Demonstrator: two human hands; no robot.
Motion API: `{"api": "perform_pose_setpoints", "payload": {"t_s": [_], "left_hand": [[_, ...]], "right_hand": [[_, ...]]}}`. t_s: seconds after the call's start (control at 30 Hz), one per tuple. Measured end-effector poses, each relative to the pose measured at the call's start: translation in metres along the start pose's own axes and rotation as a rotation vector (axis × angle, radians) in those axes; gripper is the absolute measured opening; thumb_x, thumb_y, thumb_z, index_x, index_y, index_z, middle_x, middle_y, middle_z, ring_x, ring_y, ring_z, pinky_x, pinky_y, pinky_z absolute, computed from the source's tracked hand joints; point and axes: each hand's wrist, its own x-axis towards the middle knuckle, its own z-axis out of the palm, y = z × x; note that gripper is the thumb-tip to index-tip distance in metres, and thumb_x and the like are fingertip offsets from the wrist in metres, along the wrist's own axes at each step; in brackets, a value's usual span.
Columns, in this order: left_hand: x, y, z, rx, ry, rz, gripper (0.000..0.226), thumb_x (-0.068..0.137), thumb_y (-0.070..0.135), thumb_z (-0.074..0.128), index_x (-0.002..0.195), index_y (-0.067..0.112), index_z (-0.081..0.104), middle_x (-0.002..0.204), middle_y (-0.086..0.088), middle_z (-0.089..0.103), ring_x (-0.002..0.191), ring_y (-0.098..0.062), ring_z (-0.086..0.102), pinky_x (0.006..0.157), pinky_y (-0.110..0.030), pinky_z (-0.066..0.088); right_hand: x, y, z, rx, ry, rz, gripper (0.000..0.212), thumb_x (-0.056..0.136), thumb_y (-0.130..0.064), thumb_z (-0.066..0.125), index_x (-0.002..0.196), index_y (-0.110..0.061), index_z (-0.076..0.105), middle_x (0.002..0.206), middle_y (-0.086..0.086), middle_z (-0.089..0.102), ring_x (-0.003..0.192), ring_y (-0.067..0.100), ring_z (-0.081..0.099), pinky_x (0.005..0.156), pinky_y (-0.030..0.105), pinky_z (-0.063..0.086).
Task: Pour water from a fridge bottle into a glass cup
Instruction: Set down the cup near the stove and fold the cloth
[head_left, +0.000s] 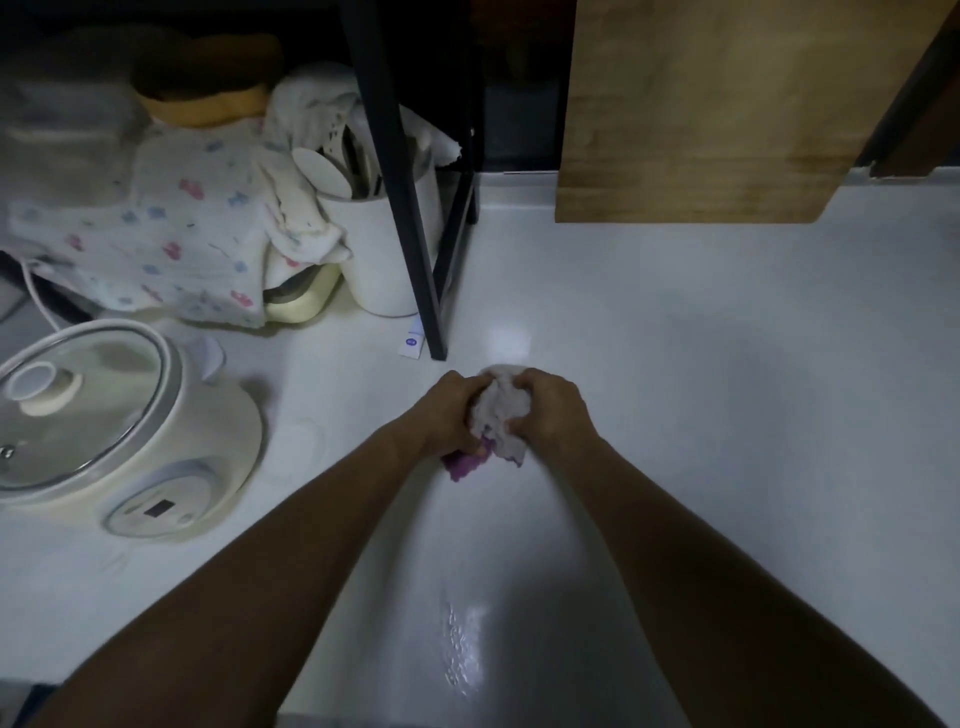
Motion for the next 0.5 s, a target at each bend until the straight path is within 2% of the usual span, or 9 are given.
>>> {"api": "perform_pose_setpoints", "payload": {"t_s": [0.1, 0.2, 0.27, 0.33, 0.37, 0.43, 0.47, 0.5], "left_hand": [[-0.042, -0.016, 0.015, 0.006, 0.016, -0.014, 0.082, 0.056, 0.049, 0.087, 0.128, 0.019, 0.06, 0.111, -0.006, 0.069, 0.099, -0.021, 0.067, 0.089, -0.038, 0.06], [-0.091, -0.026, 0.029, 0.014, 0.025, -0.041, 0.091, 0.053, 0.047, 0.088, 0.135, 0.023, 0.056, 0.103, -0.005, 0.069, 0.09, -0.021, 0.065, 0.076, -0.033, 0.059], [-0.125, -0.024, 0.04, -0.023, -0.002, -0.082, 0.083, 0.058, 0.04, 0.089, 0.132, 0.021, 0.057, 0.093, -0.005, 0.067, 0.075, -0.019, 0.061, 0.059, -0.025, 0.053], [-0.16, -0.017, 0.054, -0.051, -0.013, -0.114, 0.075, 0.064, 0.034, 0.09, 0.129, 0.02, 0.057, 0.089, -0.004, 0.065, 0.069, -0.018, 0.058, 0.055, -0.02, 0.048], [-0.176, -0.013, 0.061, -0.066, -0.006, -0.123, 0.078, 0.064, 0.035, 0.089, 0.133, 0.021, 0.054, 0.095, -0.005, 0.064, 0.074, -0.018, 0.059, 0.057, -0.021, 0.05], [-0.205, 0.0, 0.078, -0.063, 0.021, -0.143, 0.091, 0.063, 0.037, 0.085, 0.143, 0.024, 0.045, 0.113, -0.004, 0.056, 0.097, -0.018, 0.057, 0.075, -0.024, 0.054], [-0.217, 0.008, 0.087, -0.053, 0.033, -0.14, 0.093, 0.062, 0.036, 0.084, 0.145, 0.025, 0.043, 0.117, -0.003, 0.052, 0.105, -0.018, 0.053, 0.083, -0.021, 0.05], [-0.226, 0.014, 0.096, -0.055, 0.038, -0.134, 0.094, 0.062, 0.034, 0.083, 0.146, 0.024, 0.042, 0.118, -0.004, 0.05, 0.107, -0.017, 0.05, 0.085, -0.014, 0.045]], "right_hand": [[-0.038, -0.011, 0.018, 0.016, -0.025, -0.015, 0.058, 0.077, -0.019, 0.08, 0.13, -0.015, 0.057, 0.128, 0.008, 0.062, 0.118, 0.025, 0.059, 0.096, 0.03, 0.044], [-0.083, -0.018, 0.037, -0.003, -0.03, -0.062, 0.051, 0.079, -0.018, 0.075, 0.127, -0.016, 0.057, 0.128, 0.007, 0.06, 0.118, 0.024, 0.057, 0.095, 0.026, 0.041], [-0.113, -0.02, 0.047, 0.014, -0.038, -0.083, 0.047, 0.08, -0.02, 0.072, 0.125, -0.017, 0.058, 0.129, 0.007, 0.059, 0.119, 0.024, 0.057, 0.097, 0.027, 0.041], [-0.141, -0.019, 0.054, 0.034, -0.059, -0.103, 0.043, 0.083, -0.02, 0.069, 0.124, -0.017, 0.059, 0.131, 0.007, 0.059, 0.119, 0.023, 0.057, 0.098, 0.027, 0.041], [-0.156, -0.017, 0.056, 0.048, -0.075, -0.111, 0.043, 0.084, -0.02, 0.068, 0.125, -0.017, 0.059, 0.132, 0.007, 0.058, 0.119, 0.023, 0.056, 0.098, 0.026, 0.041], [-0.183, -0.011, 0.058, 0.07, -0.108, -0.115, 0.043, 0.085, -0.02, 0.068, 0.127, -0.017, 0.058, 0.133, 0.006, 0.057, 0.119, 0.02, 0.055, 0.098, 0.024, 0.039], [-0.197, -0.007, 0.058, 0.083, -0.126, -0.115, 0.043, 0.086, -0.02, 0.067, 0.128, -0.018, 0.058, 0.134, 0.004, 0.056, 0.119, 0.018, 0.055, 0.098, 0.023, 0.038], [-0.21, -0.003, 0.057, 0.094, -0.14, -0.114, 0.045, 0.085, -0.02, 0.068, 0.129, -0.02, 0.058, 0.134, 0.003, 0.056, 0.118, 0.015, 0.055, 0.098, 0.022, 0.038]]}}
